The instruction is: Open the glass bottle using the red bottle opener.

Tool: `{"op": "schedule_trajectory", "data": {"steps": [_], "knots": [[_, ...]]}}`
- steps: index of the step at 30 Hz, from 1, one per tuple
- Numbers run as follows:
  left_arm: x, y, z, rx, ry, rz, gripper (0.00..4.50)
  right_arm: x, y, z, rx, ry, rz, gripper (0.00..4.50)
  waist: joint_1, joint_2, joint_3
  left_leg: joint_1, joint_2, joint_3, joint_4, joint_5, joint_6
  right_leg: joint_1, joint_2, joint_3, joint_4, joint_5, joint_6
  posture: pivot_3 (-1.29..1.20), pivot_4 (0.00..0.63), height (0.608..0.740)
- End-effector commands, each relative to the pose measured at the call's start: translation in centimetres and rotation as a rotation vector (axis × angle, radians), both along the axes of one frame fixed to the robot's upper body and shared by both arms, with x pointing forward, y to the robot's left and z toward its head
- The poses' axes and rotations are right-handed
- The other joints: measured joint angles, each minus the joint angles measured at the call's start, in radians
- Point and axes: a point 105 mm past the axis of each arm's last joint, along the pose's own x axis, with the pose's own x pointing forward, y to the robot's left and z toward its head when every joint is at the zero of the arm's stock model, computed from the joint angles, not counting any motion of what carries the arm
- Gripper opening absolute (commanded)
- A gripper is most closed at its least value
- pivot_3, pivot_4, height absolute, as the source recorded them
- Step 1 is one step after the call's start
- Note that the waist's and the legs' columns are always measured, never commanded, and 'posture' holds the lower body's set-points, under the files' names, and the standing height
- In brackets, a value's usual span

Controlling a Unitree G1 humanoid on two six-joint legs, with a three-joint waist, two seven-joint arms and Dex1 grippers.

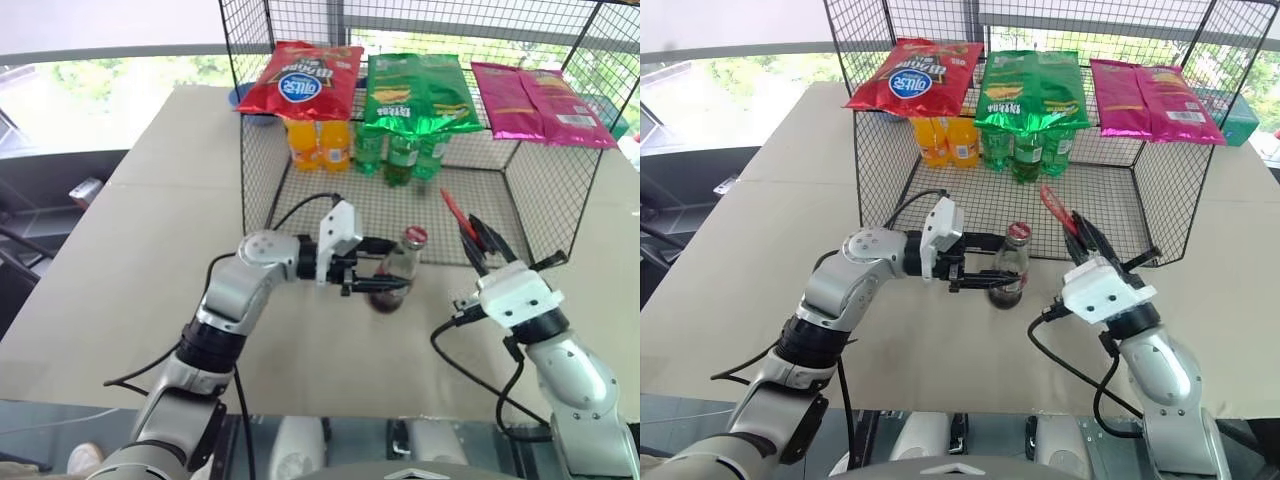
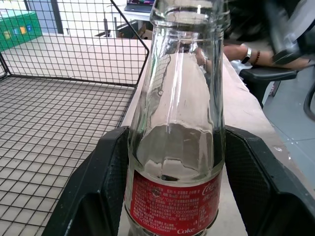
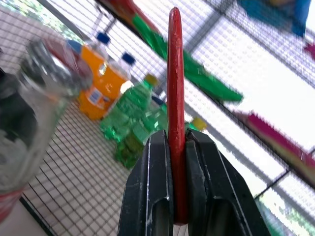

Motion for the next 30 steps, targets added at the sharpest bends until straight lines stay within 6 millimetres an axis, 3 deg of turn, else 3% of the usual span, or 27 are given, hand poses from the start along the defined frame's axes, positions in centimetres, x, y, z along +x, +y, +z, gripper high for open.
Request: {"op": "schedule_trajectory", "data": {"steps": [1,17,30], "knots": [[-0.2,0.2,0.6,-0.042,-0.033,-0.013,2.71,-1.0,1.1,0.7,-0.071,-0.056,0.063,0.0,0.0,0.0,0.0,0.0,0.0,0.0,0.0,0.0,0.0,0.0,0.0,0.0,0.0,0.0,0.0,0.0,0.15,0.74],[-0.2,0.6,0.2,-0.062,-0.023,0.014,2.71,-0.9,1.3,-4.4,-0.326,-0.088,0.084,0.0,0.0,-0.001,-0.001,0.001,0.0,0.0,0.0,0.0,0.0,0.001,0.0,0.0,0.0,0.0,-0.001,0.0,0.15,0.74],[-0.3,0.6,0.2,-0.059,-0.021,0.019,2.71,-0.4,3.4,-5.5,-0.21,-0.121,0.119,0.0,0.0,-0.001,-0.002,0.002,0.0,0.0,0.0,0.0,0.0,0.002,0.0,0.0,0.0,-0.001,-0.001,0.0,0.15,0.74]]}}
